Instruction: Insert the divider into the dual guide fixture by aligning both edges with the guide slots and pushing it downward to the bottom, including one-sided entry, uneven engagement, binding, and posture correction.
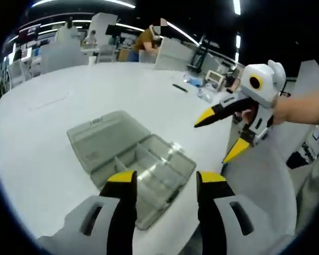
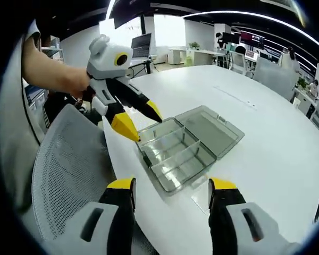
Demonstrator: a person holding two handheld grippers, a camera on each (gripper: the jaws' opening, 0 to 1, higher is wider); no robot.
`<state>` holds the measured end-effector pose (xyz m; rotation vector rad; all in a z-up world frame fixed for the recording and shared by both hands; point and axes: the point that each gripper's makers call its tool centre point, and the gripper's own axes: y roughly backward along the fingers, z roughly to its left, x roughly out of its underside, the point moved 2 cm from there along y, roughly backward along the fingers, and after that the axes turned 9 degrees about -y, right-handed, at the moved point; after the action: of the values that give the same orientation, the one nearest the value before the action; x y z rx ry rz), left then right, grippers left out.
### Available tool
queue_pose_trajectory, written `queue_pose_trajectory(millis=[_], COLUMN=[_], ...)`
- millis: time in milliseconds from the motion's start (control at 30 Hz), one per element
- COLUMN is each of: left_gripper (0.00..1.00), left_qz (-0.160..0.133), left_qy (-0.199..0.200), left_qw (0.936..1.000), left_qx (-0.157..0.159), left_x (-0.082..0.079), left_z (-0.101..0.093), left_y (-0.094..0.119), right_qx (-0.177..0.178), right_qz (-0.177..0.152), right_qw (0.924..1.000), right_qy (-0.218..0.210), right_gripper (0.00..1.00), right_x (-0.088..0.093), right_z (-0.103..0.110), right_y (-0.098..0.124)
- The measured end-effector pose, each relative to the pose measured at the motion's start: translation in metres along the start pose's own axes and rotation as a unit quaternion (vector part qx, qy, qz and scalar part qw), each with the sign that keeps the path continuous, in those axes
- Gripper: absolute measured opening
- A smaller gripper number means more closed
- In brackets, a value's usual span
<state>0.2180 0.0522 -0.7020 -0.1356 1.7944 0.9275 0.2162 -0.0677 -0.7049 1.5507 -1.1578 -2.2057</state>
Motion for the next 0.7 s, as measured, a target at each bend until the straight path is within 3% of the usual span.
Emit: queue_pose_trajectory(millis=[700], left_gripper=[0.56], left_qz=[-0.018], left_qy=[-0.045], left_qw=[0.9988], left_qx=[0.008], left_x=[0.000], left_z=[-0.007], left_y=[0.003], right_qx=[0.004], right_qz=[0.031], right_qw=[0.9994], right_qy=[0.016], right_gripper=[0.52], right_x=[0.017], right_z=[-0.028], right_y=[0.007])
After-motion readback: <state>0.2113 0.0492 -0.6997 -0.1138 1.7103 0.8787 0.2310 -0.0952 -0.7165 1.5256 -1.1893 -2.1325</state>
